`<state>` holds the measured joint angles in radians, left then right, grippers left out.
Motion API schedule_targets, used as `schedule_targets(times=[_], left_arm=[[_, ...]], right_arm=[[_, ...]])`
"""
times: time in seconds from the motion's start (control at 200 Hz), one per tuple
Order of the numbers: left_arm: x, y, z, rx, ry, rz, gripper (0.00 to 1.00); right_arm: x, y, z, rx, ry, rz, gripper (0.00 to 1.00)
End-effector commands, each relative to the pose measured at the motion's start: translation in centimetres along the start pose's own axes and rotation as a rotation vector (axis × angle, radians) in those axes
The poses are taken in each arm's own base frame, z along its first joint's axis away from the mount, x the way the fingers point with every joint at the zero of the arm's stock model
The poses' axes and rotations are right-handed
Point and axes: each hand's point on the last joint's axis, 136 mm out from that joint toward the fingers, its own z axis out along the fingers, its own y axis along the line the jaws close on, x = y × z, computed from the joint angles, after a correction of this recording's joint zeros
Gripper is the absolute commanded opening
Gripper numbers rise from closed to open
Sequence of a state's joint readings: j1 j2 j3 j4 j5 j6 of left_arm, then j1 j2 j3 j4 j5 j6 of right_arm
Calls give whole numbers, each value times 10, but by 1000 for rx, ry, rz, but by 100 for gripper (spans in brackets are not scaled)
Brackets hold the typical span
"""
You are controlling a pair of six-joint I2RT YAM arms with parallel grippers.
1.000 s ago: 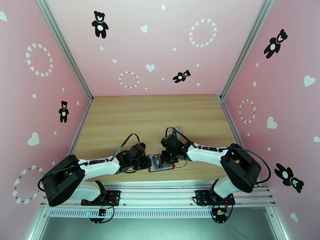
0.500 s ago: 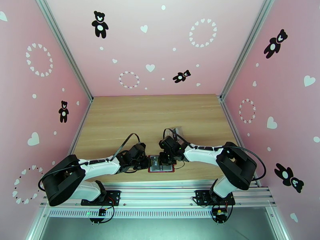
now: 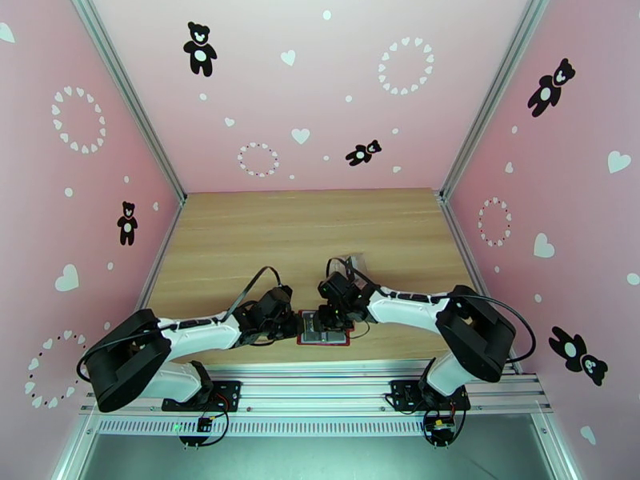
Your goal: Put the credit cards into the card holder
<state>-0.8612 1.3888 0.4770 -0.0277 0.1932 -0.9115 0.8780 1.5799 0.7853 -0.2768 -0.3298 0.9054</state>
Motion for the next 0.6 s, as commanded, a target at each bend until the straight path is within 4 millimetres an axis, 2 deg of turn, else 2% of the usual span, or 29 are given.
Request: schedule_targets(times=[0.0, 0.16, 0.37, 0.595], left_arm=[[8, 14, -4, -53, 5, -9, 25], [14, 15, -10, -54, 6, 1, 25], [26, 17, -7, -61, 25, 18, 24], [28, 19, -2, -53, 31, 11, 23]], right_arm=[[1, 1, -10, 27, -7, -15, 32], [3, 2, -4, 11, 9, -7, 28], [4, 4, 4, 2, 29, -7, 20], [6, 0, 11, 32, 40, -9, 22]])
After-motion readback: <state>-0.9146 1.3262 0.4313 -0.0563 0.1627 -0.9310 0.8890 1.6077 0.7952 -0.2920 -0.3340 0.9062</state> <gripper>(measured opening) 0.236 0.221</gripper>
